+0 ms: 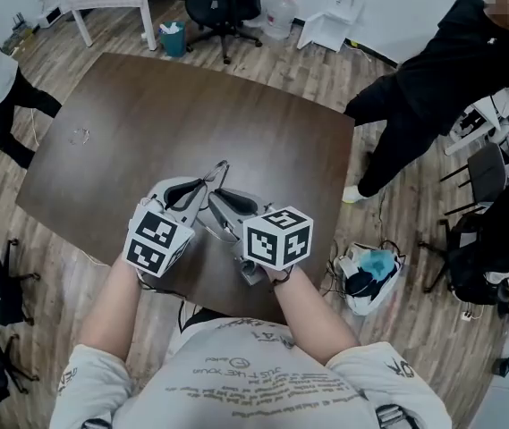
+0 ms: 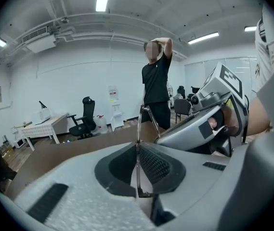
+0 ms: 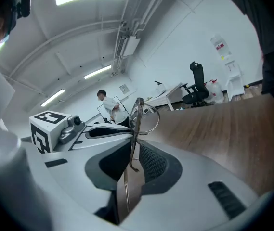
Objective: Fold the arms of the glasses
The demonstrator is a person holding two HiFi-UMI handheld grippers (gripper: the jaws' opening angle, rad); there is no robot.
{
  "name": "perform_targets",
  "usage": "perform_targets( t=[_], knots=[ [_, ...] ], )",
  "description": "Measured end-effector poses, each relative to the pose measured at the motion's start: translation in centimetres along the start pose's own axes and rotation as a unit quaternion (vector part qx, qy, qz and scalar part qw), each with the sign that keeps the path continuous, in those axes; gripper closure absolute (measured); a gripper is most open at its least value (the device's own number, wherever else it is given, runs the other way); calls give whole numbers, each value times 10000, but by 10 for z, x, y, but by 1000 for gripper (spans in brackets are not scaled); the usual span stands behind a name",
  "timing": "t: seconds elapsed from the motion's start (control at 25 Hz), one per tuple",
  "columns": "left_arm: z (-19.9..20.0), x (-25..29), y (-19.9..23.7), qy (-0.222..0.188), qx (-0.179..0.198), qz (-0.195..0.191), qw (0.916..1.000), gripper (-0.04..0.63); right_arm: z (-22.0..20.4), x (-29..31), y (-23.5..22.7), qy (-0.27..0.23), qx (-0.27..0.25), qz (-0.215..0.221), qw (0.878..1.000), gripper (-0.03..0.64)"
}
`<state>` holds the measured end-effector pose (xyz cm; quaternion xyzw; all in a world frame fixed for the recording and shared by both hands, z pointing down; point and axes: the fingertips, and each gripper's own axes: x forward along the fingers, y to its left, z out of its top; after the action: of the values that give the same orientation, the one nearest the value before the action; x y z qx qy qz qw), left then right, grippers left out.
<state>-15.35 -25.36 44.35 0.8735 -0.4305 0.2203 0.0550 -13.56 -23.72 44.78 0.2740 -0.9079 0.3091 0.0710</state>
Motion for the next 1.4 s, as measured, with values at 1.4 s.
perform_targets(
  t=[1.4],
  knots=[
    [9, -3, 21, -274, -876, 889, 9918, 563, -62, -53, -25, 67, 975, -340, 9946, 531]
  ],
)
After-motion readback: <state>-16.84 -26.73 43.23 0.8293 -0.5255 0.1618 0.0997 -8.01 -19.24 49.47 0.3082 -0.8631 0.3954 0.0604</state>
